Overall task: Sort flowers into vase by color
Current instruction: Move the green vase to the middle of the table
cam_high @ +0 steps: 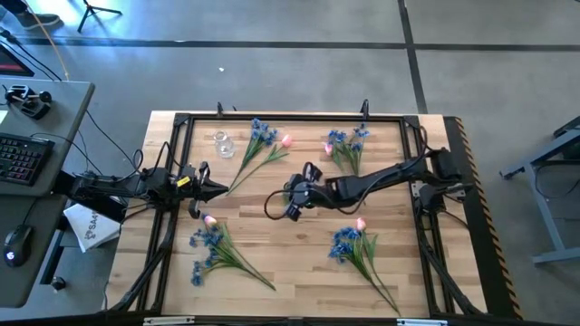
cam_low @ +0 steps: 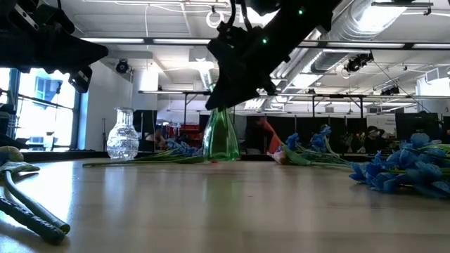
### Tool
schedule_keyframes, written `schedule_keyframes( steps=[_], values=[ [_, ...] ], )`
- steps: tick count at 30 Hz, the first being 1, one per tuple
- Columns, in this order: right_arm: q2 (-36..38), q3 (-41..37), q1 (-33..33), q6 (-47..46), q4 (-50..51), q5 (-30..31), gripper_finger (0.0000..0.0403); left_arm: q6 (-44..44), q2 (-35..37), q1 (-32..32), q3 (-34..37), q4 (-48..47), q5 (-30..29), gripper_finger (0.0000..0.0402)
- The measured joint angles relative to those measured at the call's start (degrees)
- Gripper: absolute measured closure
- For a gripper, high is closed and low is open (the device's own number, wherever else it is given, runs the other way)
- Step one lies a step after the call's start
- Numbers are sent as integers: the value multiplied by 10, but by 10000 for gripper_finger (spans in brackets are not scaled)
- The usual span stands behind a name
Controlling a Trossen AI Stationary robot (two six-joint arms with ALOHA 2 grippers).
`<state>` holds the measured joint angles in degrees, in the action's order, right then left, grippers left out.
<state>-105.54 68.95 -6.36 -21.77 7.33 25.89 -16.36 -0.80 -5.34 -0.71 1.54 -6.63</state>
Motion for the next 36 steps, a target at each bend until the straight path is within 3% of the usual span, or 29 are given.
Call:
schedule_keyframes(
  steps=[7,15,30,36],
  values=[
    [0,0,12,-7,18,8,314,0,0,0,0,0,0,401],
    [0,0,16,-5,19,8,269,0,0,0,0,0,0,402],
    [0,0,16,-18,32,1,259,0,0,0,0,0,0,402],
    [1,0,16,-13,37,1,216,0,0,0,0,0,0,401]
  ],
)
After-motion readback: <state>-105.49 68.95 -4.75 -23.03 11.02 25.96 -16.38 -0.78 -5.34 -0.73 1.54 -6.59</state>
